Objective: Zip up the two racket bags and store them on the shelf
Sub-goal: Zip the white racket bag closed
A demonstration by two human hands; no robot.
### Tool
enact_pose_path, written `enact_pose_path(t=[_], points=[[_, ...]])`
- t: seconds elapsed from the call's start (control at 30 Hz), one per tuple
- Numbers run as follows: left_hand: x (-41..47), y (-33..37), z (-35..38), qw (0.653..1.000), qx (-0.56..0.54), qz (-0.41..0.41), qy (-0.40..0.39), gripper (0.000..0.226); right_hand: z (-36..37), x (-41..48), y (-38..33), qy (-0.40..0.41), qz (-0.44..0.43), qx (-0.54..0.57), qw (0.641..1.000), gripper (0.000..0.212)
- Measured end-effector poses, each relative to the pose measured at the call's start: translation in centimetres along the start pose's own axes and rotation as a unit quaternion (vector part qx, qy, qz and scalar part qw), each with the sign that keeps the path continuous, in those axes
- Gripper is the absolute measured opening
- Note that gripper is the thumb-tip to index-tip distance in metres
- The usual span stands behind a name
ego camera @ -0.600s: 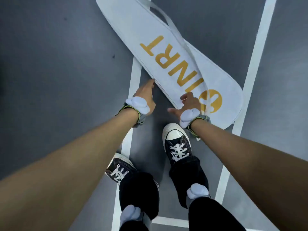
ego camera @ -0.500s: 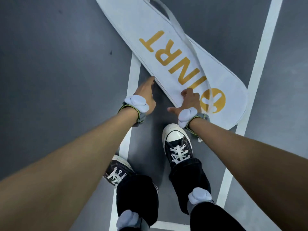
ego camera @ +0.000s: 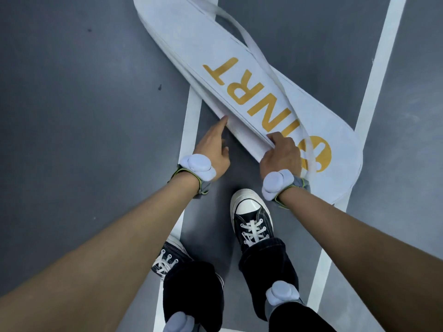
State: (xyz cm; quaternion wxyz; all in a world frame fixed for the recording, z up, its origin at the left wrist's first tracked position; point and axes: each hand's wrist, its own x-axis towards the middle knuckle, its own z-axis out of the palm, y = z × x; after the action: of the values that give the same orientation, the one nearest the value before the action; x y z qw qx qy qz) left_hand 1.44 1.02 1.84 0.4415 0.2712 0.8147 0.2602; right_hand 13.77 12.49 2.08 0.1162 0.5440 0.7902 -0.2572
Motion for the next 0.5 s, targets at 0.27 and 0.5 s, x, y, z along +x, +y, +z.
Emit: enact_pose_path(t=[0.27, 0.5], points=[[-1.4, 4.6, -3.3, 0.986, 0.07, 0.017, 0.154, 0.068, -6.7, -3.3, -1.2, 0.14, 0.051, -0.042, 0.988, 0.025], [-4.5, 8.7, -10.2, 0.962, 0.165, 0.011, 0.217, 0.073, -13.1, -6.6, -2.5, 0.099, -0.001, -0.053, 0.994, 0.019]])
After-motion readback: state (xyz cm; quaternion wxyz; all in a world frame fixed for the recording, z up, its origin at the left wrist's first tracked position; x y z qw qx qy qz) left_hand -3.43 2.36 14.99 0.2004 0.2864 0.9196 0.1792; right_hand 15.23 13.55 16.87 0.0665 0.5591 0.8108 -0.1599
